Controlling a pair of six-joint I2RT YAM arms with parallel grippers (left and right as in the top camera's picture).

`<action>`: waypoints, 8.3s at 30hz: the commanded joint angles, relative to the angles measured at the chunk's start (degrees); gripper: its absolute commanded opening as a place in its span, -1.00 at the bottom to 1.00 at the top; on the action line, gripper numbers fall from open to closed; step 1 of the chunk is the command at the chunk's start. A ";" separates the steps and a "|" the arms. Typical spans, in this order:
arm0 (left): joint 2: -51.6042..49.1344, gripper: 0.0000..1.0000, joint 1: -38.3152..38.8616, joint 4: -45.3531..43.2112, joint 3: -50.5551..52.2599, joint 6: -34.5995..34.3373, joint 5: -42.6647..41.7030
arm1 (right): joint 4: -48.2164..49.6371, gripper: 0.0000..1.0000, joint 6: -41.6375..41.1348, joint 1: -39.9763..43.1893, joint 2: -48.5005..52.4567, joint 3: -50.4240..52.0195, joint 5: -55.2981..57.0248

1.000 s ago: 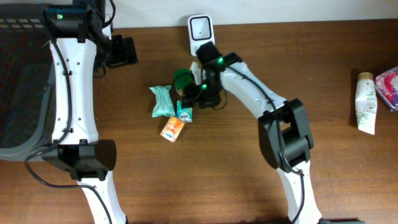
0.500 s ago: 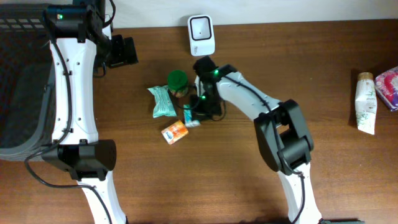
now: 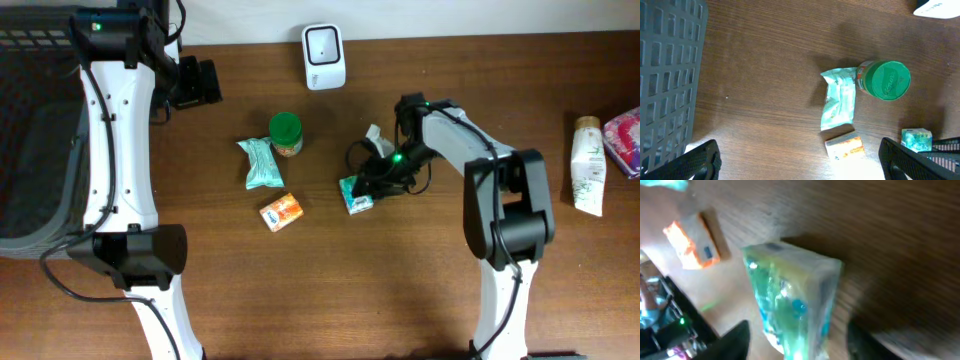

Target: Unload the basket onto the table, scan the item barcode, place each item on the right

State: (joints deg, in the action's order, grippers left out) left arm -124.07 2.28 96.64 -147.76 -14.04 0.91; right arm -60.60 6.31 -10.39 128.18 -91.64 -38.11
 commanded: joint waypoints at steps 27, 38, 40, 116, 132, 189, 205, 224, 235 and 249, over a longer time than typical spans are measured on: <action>0.96 0.98 0.33 0.09 -0.35 0.68 0.39 | 1.81 -0.92 -3.30 5.01 0.44 -16.00 -40.09; 0.96 0.99 0.33 0.09 -0.35 0.68 0.39 | 12.68 -0.92 -15.19 12.81 0.44 -16.44 -50.84; 0.96 0.98 0.33 0.09 -0.35 0.68 0.39 | 15.98 -0.92 -17.33 12.63 0.44 -16.44 -50.84; 0.96 0.98 0.28 0.09 -0.35 0.68 0.39 | 37.03 -0.92 -6.86 -6.75 0.44 -18.58 49.31; 0.96 0.98 0.33 0.09 -0.35 0.68 0.39 | 68.61 -0.92 20.41 -12.72 10.67 -18.58 52.72; 0.96 0.98 0.28 0.09 -0.35 0.68 0.39 | 4.70 0.97 -22.12 -7.02 -31.69 8.83 -3.63; 0.96 0.98 0.28 0.09 -0.35 0.68 0.39 | 40.76 0.48 -22.64 -23.69 -7.52 14.60 3.19; 0.96 0.98 0.28 0.09 -0.35 0.68 0.39 | 16.00 -0.06 -16.59 -20.46 -23.12 13.14 10.71; 0.96 0.98 0.28 0.09 -0.35 0.68 0.39 | 29.86 -0.07 -2.03 -28.06 -11.80 14.53 11.91; 0.96 0.98 0.28 0.09 -0.35 0.68 0.39 | 3.06 0.43 -3.67 -25.99 -16.20 3.34 31.06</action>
State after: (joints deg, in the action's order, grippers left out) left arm -124.07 2.28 96.66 -147.76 -14.02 0.93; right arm -56.16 -1.34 -37.67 113.06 -87.44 -15.57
